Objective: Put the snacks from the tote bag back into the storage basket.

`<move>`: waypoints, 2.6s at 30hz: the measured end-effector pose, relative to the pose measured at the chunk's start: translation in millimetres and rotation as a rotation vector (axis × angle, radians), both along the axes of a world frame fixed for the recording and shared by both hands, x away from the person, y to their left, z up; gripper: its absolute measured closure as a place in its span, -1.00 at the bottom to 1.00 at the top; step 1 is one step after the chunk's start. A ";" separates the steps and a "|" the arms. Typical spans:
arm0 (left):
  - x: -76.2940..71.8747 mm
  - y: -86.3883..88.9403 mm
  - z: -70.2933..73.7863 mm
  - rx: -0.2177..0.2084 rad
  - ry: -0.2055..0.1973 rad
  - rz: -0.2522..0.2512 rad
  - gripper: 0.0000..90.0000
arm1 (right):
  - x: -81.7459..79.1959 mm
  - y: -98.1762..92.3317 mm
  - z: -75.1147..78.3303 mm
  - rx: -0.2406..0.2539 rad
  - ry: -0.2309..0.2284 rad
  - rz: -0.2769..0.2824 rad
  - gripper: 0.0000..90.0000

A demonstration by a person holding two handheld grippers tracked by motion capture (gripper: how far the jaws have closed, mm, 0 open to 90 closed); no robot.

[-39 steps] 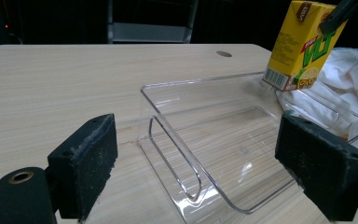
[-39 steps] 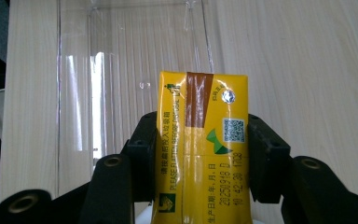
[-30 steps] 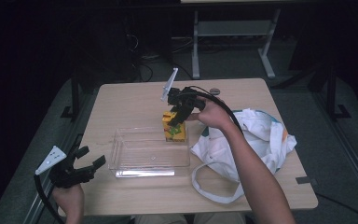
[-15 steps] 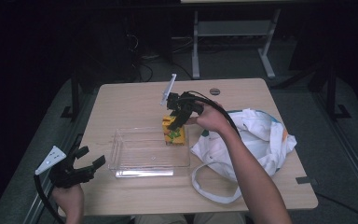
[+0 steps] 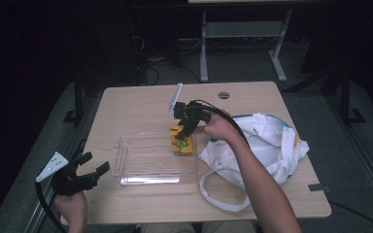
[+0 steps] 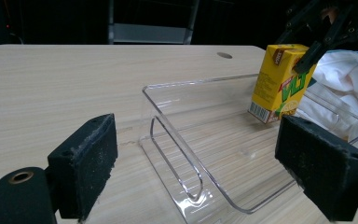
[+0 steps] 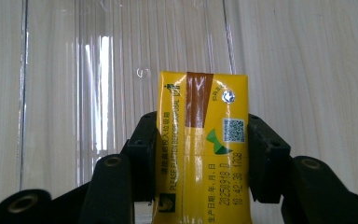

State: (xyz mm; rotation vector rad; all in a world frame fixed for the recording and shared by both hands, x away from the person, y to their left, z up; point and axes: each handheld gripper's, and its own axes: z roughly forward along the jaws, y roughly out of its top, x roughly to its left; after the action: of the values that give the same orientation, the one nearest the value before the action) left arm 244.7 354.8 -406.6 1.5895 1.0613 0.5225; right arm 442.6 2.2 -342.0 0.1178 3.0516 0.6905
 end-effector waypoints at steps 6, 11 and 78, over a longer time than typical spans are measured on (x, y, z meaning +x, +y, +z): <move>0.0 0.1 -0.1 -0.001 -0.001 0.001 -0.72 | 0.9 -1.7 -4.9 0.000 0.002 0.000 0.16; -0.1 0.3 -0.2 -0.009 -0.001 0.003 -0.72 | 0.9 -2.3 -7.6 -0.001 0.006 -0.002 0.16; 0.3 0.7 -0.6 -0.021 0.003 -0.002 -0.72 | -5.5 -19.3 -11.4 0.083 0.038 -0.014 -0.03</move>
State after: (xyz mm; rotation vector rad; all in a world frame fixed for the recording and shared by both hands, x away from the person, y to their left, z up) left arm 245.1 355.5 -407.2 1.5733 1.0637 0.5060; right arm 437.1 -17.2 -353.4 0.1549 3.0554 0.8230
